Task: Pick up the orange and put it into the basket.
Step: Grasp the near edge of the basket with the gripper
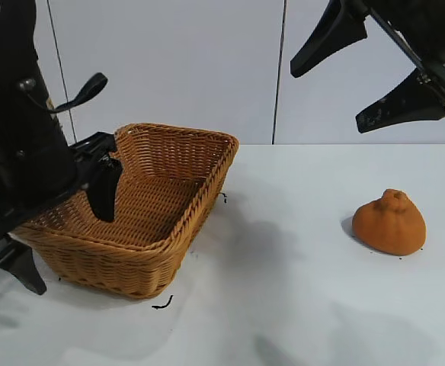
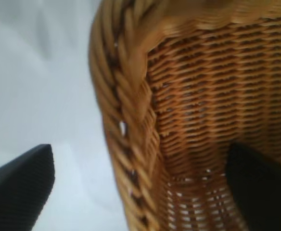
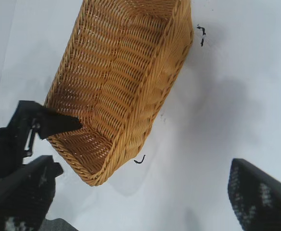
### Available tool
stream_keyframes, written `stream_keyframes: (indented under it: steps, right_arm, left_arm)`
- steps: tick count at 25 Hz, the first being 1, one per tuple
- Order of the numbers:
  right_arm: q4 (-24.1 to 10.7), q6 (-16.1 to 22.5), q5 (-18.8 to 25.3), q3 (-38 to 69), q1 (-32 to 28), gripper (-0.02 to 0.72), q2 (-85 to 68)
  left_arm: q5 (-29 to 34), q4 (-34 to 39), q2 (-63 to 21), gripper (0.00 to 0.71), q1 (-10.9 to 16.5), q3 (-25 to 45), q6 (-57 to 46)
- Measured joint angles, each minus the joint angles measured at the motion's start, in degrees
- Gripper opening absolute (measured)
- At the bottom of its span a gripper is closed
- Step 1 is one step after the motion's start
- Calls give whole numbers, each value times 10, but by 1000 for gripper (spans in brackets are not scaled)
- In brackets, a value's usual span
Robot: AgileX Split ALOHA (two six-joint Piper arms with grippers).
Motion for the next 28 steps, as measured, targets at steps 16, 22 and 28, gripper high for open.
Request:
stream_keyframes:
  steps: [16, 22, 28]
  right_arm:
    - [-1, 0, -3, 0, 0, 696, 0]
    - [-1, 0, -3, 0, 0, 696, 0]
    - [-1, 2, -3, 0, 0, 696, 0]
  left_arm:
    - [-29, -42, 5, 580, 2, 0, 21]
    - [-29, -42, 5, 463, 2, 0, 31]
    - [-24, -42, 5, 437, 2, 0, 45]
